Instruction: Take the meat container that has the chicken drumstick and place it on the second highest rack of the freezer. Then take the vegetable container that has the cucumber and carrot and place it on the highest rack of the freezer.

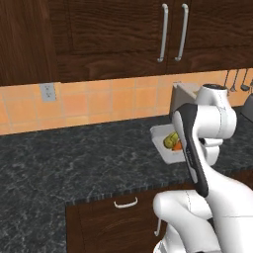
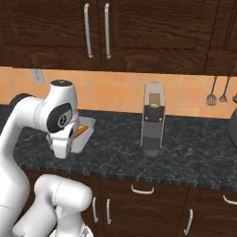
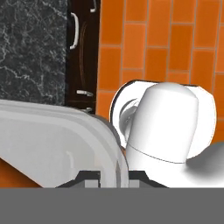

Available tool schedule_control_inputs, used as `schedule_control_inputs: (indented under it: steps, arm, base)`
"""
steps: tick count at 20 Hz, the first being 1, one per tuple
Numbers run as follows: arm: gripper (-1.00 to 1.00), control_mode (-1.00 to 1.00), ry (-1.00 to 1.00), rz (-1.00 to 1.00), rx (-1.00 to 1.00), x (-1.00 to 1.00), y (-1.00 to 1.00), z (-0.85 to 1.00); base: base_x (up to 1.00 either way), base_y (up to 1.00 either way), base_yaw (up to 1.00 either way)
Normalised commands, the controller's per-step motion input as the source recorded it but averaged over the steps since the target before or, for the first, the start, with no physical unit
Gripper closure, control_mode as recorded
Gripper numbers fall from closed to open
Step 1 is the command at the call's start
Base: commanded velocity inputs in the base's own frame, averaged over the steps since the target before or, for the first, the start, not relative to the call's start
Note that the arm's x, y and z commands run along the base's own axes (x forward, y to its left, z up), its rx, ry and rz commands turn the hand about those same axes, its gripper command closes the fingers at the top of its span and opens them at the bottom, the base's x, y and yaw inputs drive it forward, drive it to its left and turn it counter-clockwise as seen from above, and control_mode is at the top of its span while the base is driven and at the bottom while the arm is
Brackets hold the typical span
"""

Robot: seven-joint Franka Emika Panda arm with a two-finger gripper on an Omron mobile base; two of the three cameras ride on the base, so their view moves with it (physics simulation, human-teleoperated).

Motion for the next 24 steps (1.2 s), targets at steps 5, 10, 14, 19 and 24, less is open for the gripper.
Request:
schedule_control_inputs:
  steps: [5, 10, 14, 19, 24]
  arm:
    - [1.00, -1.00, 0.00, 0.00, 0.00, -0.03, 0.00, 0.00]
    - [1.00, 1.00, 0.00, 0.00, 0.00, -0.06, 0.00, 0.00]
    - [1.00, 1.00, 0.00, 0.00, 0.00, 0.00, 0.00, 0.00]
    - [1.00, 1.00, 0.00, 0.00, 0.00, 0.00, 0.00, 0.00]
    - [1.00, 1.00, 0.00, 0.00, 0.00, 0.00, 0.00, 0.00]
  base:
    - [0.00, 0.00, 0.00]
    - [-0.24, -0.17, -0.01]
    - [-0.76, -0.88, -0.35]
    - [-0.02, -0.45, -0.81]
    - [0.00, -0.06, -0.94]
